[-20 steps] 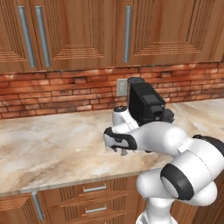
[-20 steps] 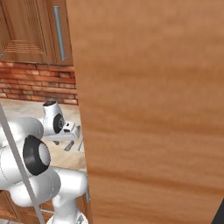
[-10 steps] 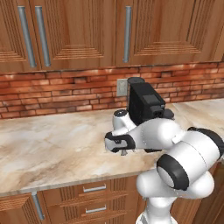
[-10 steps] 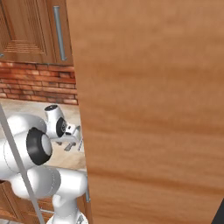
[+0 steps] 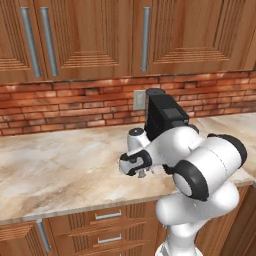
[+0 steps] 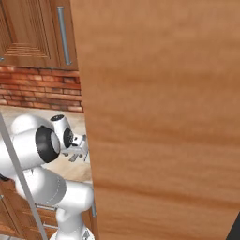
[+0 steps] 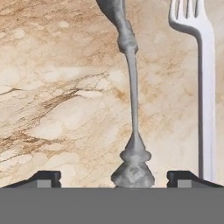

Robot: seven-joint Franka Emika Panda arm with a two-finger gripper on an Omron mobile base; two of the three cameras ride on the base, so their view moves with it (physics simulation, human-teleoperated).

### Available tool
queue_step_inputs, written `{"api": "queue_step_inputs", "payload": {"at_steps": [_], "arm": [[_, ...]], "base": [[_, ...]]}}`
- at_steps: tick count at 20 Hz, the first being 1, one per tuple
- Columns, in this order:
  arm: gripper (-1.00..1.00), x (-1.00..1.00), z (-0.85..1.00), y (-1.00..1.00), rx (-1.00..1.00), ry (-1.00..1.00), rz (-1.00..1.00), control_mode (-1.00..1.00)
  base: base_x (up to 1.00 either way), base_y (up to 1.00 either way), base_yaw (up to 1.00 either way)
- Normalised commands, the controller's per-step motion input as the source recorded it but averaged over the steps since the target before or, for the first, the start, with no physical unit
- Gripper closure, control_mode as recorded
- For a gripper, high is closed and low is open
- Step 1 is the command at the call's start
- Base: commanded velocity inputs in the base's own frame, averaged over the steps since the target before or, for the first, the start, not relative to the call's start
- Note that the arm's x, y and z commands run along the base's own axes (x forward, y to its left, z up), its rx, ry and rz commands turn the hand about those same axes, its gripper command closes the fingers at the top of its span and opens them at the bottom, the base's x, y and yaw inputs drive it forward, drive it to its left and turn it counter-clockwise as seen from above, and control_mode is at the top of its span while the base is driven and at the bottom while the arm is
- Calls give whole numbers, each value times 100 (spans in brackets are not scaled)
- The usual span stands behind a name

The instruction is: Take the fork and place it on the left side of the plate. Then take the spoon and place it on the right side of the plate. Make sure they're directly next to the plate.

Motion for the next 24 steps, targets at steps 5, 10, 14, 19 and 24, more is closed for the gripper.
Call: {"api": "queue_step_inputs", "payload": {"at_steps": [5, 10, 14, 19, 24], "arm": [[100, 12, -29, 2, 0, 0, -2, -100], [100, 1, -19, 2, 0, 0, 0, -100], [100, 0, -6, 3, 0, 0, 0, -100], [100, -27, 17, 2, 0, -8, 0, -100], [100, -45, 75, -1, 0, -8, 0, -100]], "base": [[0, 0, 0], [0, 0, 0], [0, 0, 0], [0, 0, 0], [0, 0, 0]]}}
